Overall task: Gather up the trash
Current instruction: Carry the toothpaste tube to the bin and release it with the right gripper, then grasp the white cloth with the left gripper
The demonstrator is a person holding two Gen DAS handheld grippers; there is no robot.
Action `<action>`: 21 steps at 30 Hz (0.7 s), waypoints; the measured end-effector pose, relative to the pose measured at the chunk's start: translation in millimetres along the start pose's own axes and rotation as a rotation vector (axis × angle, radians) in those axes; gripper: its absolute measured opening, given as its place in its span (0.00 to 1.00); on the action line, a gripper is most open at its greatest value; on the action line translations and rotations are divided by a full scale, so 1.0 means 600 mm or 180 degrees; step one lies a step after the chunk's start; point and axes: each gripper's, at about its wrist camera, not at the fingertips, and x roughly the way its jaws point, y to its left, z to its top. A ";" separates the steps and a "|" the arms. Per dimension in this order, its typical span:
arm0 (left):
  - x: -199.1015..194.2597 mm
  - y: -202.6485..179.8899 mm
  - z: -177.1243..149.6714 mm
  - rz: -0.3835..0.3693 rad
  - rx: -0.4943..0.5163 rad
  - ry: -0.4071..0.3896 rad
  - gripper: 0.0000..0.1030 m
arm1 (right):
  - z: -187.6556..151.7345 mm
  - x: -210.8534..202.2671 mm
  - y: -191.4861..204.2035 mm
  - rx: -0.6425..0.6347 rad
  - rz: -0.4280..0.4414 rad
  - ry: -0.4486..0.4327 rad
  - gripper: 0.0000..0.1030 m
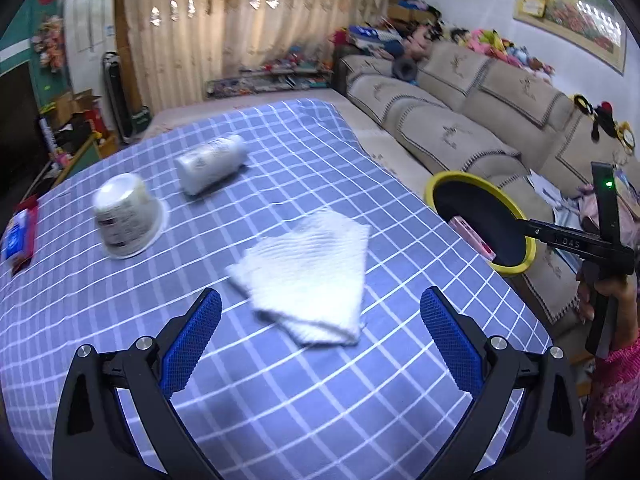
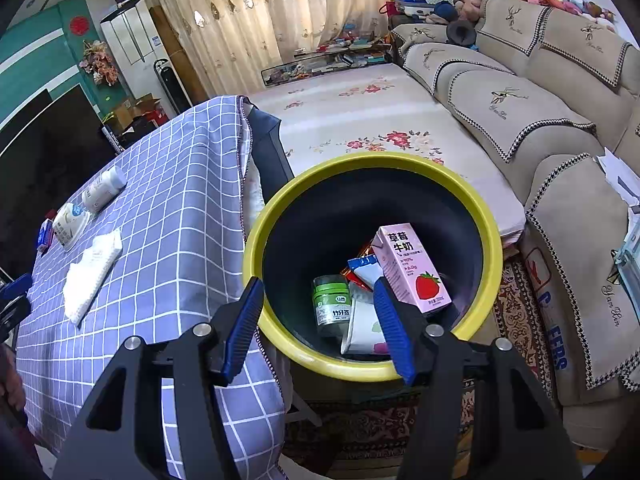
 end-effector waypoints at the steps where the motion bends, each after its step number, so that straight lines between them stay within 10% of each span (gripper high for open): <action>1: 0.012 -0.004 0.005 -0.0008 0.0027 0.0037 0.95 | -0.001 0.001 -0.001 0.0006 0.0012 0.0007 0.53; 21: 0.160 -0.021 0.033 0.0226 0.0261 0.0507 0.88 | -0.012 0.017 -0.030 0.0137 0.0076 0.0071 0.54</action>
